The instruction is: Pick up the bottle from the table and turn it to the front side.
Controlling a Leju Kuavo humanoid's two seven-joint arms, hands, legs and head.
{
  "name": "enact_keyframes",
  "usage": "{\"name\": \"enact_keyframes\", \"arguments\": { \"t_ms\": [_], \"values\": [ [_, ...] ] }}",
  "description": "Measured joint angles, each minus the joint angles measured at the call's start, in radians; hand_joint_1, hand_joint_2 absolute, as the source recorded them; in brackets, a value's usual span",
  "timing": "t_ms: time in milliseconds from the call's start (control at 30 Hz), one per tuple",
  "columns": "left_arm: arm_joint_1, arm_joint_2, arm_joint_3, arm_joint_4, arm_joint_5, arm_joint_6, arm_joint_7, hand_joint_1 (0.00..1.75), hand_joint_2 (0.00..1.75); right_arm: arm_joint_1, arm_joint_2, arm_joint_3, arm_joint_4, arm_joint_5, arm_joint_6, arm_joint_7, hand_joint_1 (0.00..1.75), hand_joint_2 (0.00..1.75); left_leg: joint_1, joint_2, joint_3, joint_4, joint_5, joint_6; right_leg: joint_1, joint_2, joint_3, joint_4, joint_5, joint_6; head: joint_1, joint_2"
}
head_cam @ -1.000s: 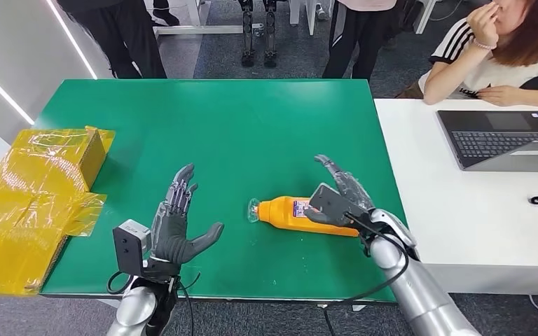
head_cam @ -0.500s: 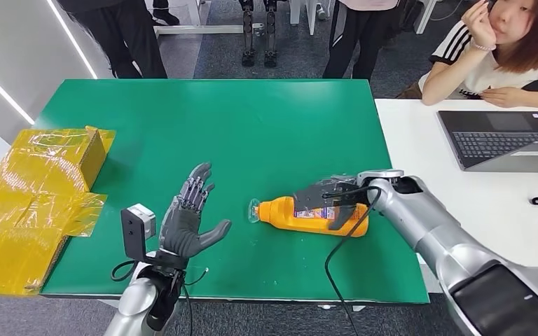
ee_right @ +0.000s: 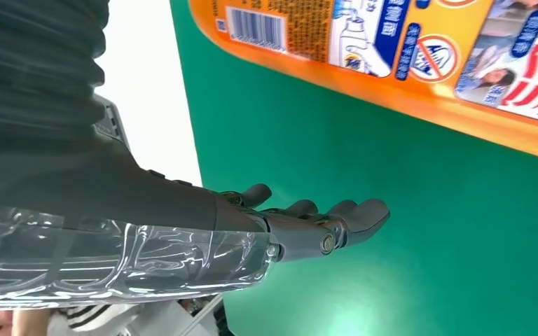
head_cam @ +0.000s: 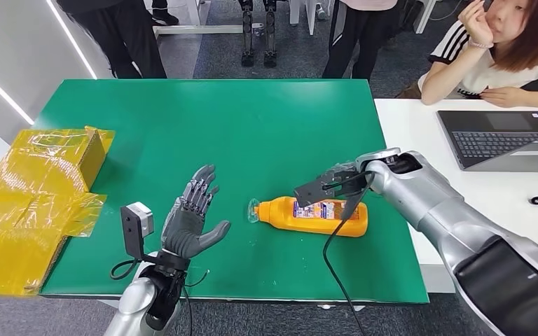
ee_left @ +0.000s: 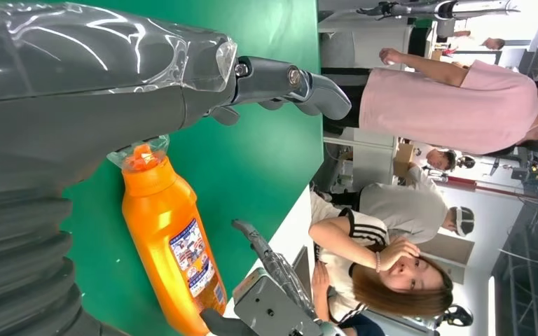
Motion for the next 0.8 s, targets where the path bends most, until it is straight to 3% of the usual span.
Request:
{"name": "enact_keyframes", "arguments": {
  "t_ms": [367,800],
  "values": [
    [0.036,0.001,0.007,0.000,-0.008,0.003,-0.011,0.00,1.75,-0.021,0.000,0.139,-0.015,-0.149,-0.060,0.000,0.00,1.75,0.000,0.000,0.000,0.000,0.000,0.000,0.000,0.000,0.000,0.000,0.000,0.000,0.000,0.000],
    [0.051,0.001,0.013,-0.010,-0.003,0.004,0.001,0.00,1.75,0.008,-0.002,0.245,-0.009,-0.167,-0.087,-0.004,0.00,1.75,0.000,0.000,0.000,0.000,0.000,0.000,0.000,0.000,0.000,0.000,0.000,0.000,0.000,0.000]
  ]
}}
